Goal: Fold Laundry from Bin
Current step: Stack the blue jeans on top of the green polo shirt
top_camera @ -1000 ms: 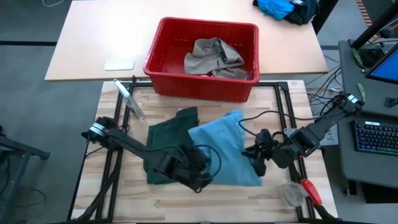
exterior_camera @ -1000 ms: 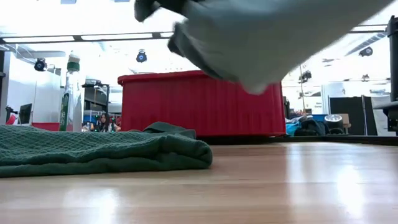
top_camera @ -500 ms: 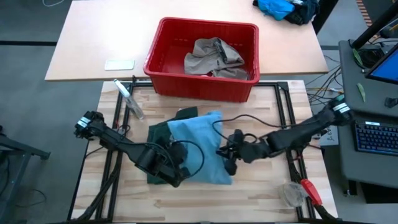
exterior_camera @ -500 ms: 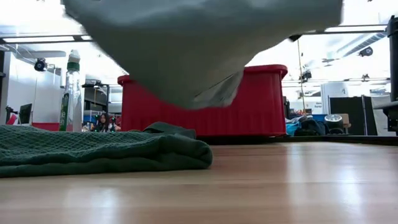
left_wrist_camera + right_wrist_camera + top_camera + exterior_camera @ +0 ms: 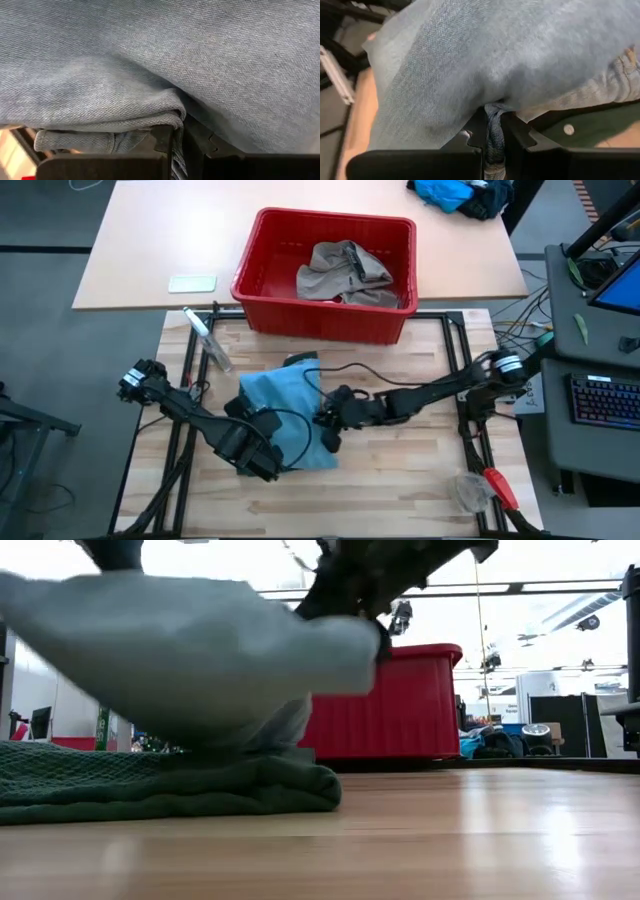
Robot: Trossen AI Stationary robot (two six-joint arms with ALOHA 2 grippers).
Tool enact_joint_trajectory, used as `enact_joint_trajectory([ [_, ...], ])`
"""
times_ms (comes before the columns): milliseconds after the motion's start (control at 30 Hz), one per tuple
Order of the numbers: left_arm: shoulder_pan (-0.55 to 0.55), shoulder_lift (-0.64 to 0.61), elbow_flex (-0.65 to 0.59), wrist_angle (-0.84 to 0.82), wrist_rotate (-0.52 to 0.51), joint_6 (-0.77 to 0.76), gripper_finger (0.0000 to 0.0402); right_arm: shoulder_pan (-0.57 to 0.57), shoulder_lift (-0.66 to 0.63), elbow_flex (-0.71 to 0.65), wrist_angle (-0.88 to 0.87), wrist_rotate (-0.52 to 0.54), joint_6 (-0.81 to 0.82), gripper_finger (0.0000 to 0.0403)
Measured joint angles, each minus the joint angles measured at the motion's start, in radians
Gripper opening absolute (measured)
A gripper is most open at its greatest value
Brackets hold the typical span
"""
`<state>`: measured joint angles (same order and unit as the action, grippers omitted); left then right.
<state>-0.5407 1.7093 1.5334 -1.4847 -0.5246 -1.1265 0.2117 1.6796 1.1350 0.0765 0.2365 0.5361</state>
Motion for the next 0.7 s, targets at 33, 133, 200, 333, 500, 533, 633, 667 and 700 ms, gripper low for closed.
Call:
enact_joint_trajectory([
  [33, 0.0, 0.0, -0.015, -0.001, 0.006, 0.0, 0.0004, -0.003, 0.026, 0.026, -0.014, 0.0, -0.007, 0.0024],
  [133, 0.0, -0.001, -0.066, 0.011, 0.027, -0.006, 0.0004, -0.004, 0.092, 0.101, -0.08, 0.0, -0.022, 0.0024],
  [200, 0.0, -0.003, -0.109, 0.038, 0.05, -0.009, 0.0004, -0.004, 0.123, 0.14, -0.122, 0.001, -0.024, 0.0024],
  [333, 0.0, -0.005, -0.202, 0.103, 0.074, -0.019, 0.0004, -0.003, 0.169, 0.186, -0.188, 0.033, -0.026, 0.0024],
  [500, 0.002, -0.007, -0.308, 0.17, 0.071, -0.059, 0.0004, -0.012, 0.183, 0.204, -0.236, 0.076, -0.031, 0.0024],
  [533, 0.002, -0.007, -0.326, 0.181, 0.071, -0.066, 0.0004, -0.014, 0.183, 0.204, -0.236, 0.076, -0.029, 0.0024],
  [633, 0.002, -0.007, -0.368, 0.217, 0.069, -0.069, 0.0004, -0.016, 0.183, 0.203, -0.239, 0.075, -0.024, 0.0037],
  [667, 0.002, -0.007, -0.379, 0.231, 0.064, -0.07, 0.0004, -0.016, 0.183, 0.202, -0.241, 0.077, -0.024, 0.0047],
  [700, 0.002, -0.007, -0.387, 0.238, 0.061, -0.073, 0.0005, -0.016, 0.183, 0.202, -0.242, 0.078, -0.024, 0.006],
])
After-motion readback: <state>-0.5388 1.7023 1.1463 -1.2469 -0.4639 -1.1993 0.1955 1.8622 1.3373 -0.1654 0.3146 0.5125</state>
